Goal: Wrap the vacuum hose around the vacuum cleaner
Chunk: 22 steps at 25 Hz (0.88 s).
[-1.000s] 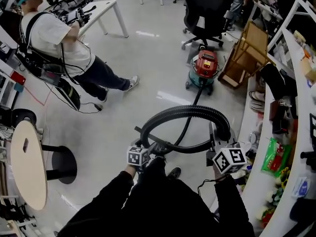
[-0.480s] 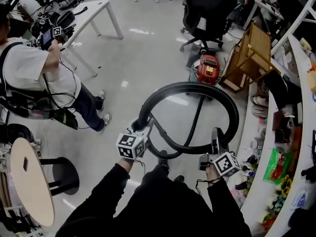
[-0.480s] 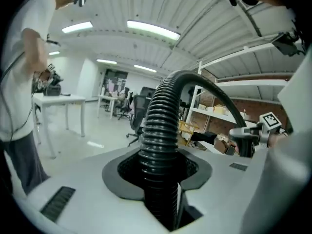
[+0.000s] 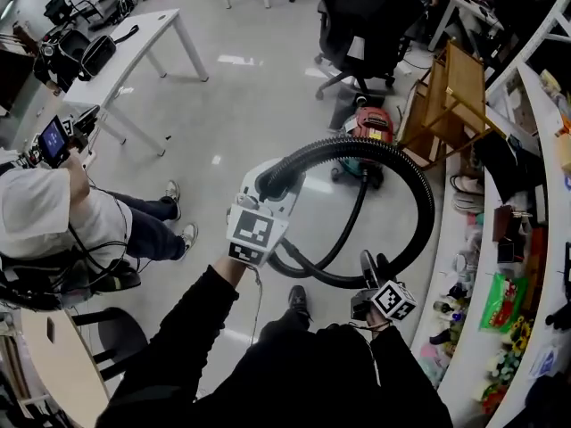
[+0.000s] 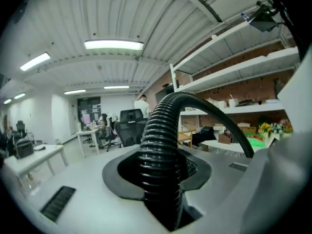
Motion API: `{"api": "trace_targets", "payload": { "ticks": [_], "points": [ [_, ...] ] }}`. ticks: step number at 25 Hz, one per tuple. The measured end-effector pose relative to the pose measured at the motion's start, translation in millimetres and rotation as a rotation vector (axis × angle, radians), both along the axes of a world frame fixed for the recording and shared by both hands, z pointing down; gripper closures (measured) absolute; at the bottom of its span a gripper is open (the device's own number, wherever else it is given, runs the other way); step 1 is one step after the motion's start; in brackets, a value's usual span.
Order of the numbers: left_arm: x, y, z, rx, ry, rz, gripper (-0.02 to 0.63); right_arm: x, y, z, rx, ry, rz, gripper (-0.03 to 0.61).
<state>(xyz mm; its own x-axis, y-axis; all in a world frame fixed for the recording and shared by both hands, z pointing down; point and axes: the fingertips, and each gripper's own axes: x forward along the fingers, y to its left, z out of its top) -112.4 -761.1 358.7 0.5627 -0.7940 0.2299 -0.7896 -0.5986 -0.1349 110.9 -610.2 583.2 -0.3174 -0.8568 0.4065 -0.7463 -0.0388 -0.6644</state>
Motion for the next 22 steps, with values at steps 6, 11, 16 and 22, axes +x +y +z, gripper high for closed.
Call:
{"api": "trace_targets", "payload": {
  "ticks": [6, 11, 16, 22],
  "points": [
    [60, -17, -18, 0.178, -0.228, 0.251, 0.462, -22, 61, 78, -0.332, 0.108, -0.315, 0.192],
    [107, -35, -16, 0.28, -0.365, 0.372, 0.462, 3, 89, 97, -0.524, 0.077, -0.335, 0.193],
    [151, -57, -25, 0.271, -0.353, 0.415, 0.462, 37, 44, 93, -0.419, -0.073, -0.232, 0.195],
    [194, -95, -26, 0.293, -0.505, 0.402, 0.462, 17, 30, 141, -0.595, 0.153, -0.759, 0.037]
  ]
}}
